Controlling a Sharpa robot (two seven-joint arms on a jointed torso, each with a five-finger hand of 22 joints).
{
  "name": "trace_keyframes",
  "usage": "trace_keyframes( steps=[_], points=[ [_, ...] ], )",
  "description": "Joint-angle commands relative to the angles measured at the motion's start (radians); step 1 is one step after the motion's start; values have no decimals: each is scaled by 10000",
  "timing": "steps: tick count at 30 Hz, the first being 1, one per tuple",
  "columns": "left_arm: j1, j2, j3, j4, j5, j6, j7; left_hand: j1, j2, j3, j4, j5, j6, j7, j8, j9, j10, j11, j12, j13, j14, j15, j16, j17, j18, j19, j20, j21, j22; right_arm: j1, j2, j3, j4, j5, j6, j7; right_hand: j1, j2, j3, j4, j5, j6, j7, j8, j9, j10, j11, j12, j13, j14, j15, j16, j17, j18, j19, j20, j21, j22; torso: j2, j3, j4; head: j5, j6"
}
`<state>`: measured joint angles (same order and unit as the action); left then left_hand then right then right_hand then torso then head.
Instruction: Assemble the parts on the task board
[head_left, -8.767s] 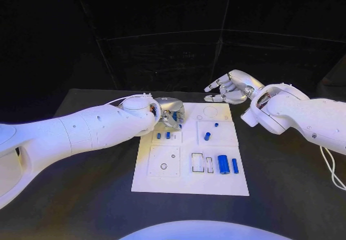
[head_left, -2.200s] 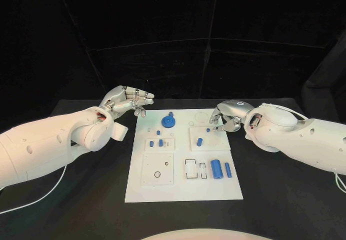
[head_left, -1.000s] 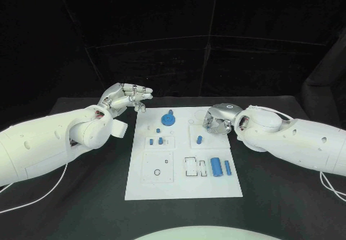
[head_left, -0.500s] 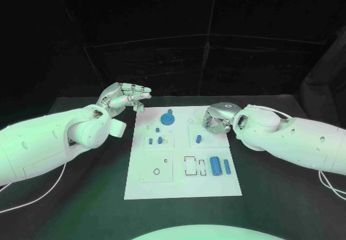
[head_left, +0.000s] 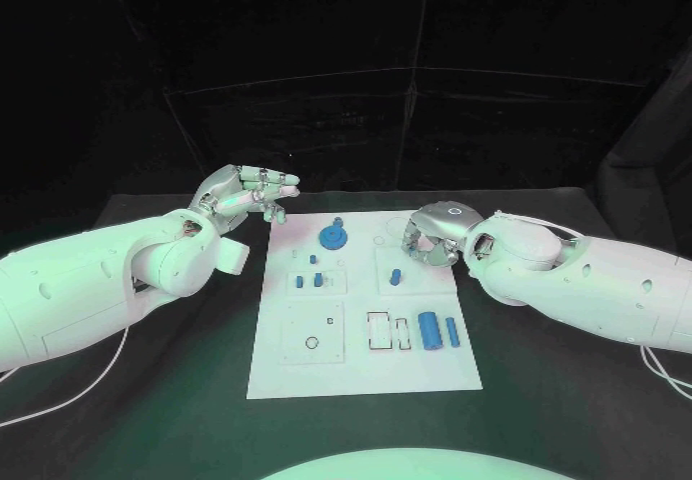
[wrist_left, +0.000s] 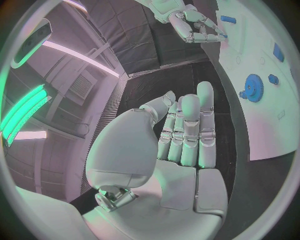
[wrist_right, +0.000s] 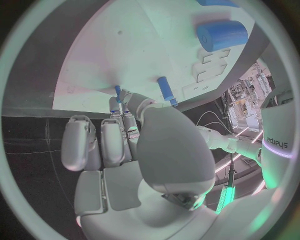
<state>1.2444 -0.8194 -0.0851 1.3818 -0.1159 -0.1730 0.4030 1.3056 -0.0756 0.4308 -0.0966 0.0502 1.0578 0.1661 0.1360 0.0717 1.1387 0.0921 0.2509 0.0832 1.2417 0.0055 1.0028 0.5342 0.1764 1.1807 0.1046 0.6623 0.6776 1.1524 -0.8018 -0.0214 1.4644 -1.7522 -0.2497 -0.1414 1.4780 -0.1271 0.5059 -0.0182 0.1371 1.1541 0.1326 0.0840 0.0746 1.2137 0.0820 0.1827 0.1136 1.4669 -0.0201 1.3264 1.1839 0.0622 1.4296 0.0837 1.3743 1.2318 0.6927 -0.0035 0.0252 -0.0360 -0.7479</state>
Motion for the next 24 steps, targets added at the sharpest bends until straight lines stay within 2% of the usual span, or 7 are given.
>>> trace_keyframes(
  steps=[1, 9, 14, 17, 21, 24],
  points=[
    [12, -6, 8, 3, 55, 105, 27, 52, 10, -6, -28, -5, -71, 17, 58, -11, -86, -1, 30, 16, -67, 21, -33, -11, 62, -60, 32, -67, -14, 20, -85, 9, 199, -197, -746, 4, 52, 0, 51, 1, 27, 93, 10, -19, -8, 304, -240, 14, 17, 384, -51, 53, 12, 81, 35, -61, 69, 18, -10, -13, 12, -7, 5],
    [11, -18, 8, -2, 55, 110, 23, 52, 10, -6, -28, -5, -71, 17, 58, -11, -86, -1, 30, 16, -67, 21, -33, -11, 62, -60, 32, -67, -14, 27, -386, 17, 654, -23, -933, 13, 2, -21, 75, -20, 28, 92, 12, -32, -13, 301, -238, 5, 20, 387, -49, 65, 25, 79, 37, -61, 74, 23, -5, -15, 11, -16, 31],
    [11, -38, 8, 2, 55, 109, 20, 52, 10, -6, -28, -5, -71, 17, 58, -11, -86, -1, 30, 16, -67, 21, -33, -11, 62, -60, 32, -67, -14, 32, -693, 25, 1269, 224, -1051, 26, -21, -36, 97, -44, 37, 89, 12, -42, -17, 297, -238, -3, 22, 389, -48, 71, 31, 79, 37, -62, 76, 25, -10, -16, 9, 24, 14],
    [11, -47, 8, -7, 55, 105, 21, 52, 10, -6, -28, -5, -71, 17, 58, -11, -86, -1, 30, 16, -67, 21, -33, -11, 62, -60, 32, -67, -14, 35, -799, 30, 1731, 357, -1178, 68, -35, -44, 130, -76, 60, 87, 13, -53, -21, 295, -237, -11, 25, 389, -48, 75, 31, 79, 39, -62, 81, 30, -13, -15, -7, 98, -12],
    [12, -31, 8, -27, 55, 101, 26, 52, 10, -6, -28, -5, -71, 17, 58, -11, -86, -1, 30, 16, -67, 21, -33, -11, 62, -60, 32, -67, -14, 39, -796, 36, 2368, 485, -1327, 152, -56, -56, 174, -118, 92, 83, 18, -68, -26, 290, -232, -23, 28, 389, -46, 77, 30, 80, 36, -62, 79, 24, -16, -25, 28, 145, -15],
    [12, -12, 8, -35, 55, 102, 30, 52, 10, -6, -28, -5, -71, 17, 58, -11, -86, -1, 30, 16, -67, 21, -33, -11, 62, -60, 32, -67, -14, 39, -656, 38, 2637, 536, -1375, 224, -60, -59, 182, -126, 98, 82, 19, -71, -27, 289, -230, -25, 28, 389, -46, 78, 29, 81, 35, -61, 78, 22, -15, -28, 32, 213, -30]
  ],
)
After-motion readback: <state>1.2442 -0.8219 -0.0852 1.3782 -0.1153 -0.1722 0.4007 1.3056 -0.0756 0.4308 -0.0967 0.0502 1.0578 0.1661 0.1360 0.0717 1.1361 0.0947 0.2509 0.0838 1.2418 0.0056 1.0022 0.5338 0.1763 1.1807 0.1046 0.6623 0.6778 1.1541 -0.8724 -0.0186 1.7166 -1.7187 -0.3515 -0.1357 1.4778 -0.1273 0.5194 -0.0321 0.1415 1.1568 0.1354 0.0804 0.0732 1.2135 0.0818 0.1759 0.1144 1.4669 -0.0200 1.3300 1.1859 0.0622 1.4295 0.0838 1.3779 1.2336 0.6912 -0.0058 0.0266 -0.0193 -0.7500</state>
